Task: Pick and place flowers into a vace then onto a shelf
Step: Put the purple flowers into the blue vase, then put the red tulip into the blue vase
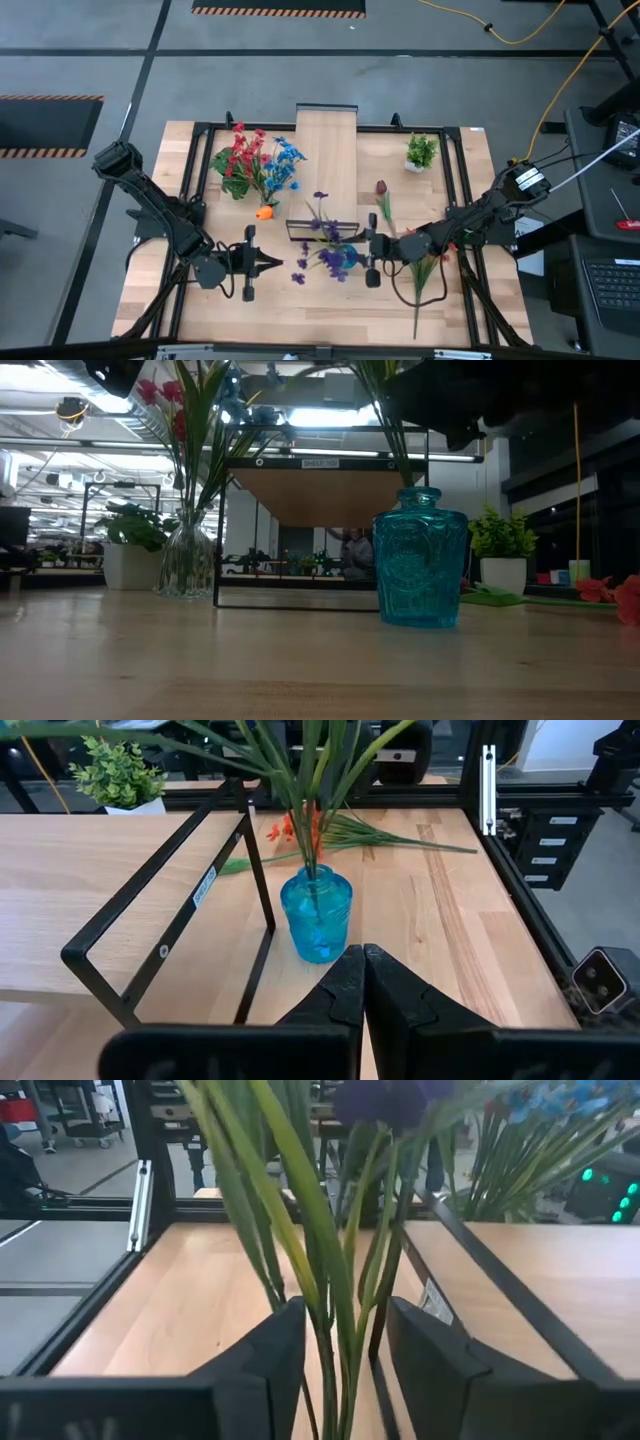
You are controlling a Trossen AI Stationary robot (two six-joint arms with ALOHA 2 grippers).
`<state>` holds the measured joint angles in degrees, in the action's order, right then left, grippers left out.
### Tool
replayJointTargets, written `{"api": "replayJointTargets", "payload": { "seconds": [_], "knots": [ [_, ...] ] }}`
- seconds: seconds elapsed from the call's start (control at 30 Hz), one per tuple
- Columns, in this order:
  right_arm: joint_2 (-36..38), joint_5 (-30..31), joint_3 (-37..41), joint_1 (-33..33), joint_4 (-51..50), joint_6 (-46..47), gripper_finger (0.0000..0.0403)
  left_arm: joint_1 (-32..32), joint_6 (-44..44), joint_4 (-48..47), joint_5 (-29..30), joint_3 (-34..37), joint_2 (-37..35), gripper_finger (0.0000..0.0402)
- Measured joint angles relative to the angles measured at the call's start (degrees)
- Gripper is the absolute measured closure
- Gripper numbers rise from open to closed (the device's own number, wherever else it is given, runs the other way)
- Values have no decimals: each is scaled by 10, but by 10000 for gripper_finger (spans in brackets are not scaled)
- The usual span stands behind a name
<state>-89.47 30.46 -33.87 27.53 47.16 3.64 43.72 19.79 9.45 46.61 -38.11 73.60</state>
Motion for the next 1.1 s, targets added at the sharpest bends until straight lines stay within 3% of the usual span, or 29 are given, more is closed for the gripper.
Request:
{"api": "replayJointTargets", "payload": {
  "seconds": [0.4,0.63,0.93,1.1],
  "knots": [
    [47,0,-84,0,-246,61,254,0,0,-2,-4,0,0,400],
    [80,0,-136,1,-430,143,254,0,0,-3,-15,0,0,396],
    [86,0,-262,9,-689,223,254,0,-26,-1,-33,0,0,397],
    [86,0,-320,29,-796,316,253,0,-26,-2,-46,0,0,399]
  ]
}}
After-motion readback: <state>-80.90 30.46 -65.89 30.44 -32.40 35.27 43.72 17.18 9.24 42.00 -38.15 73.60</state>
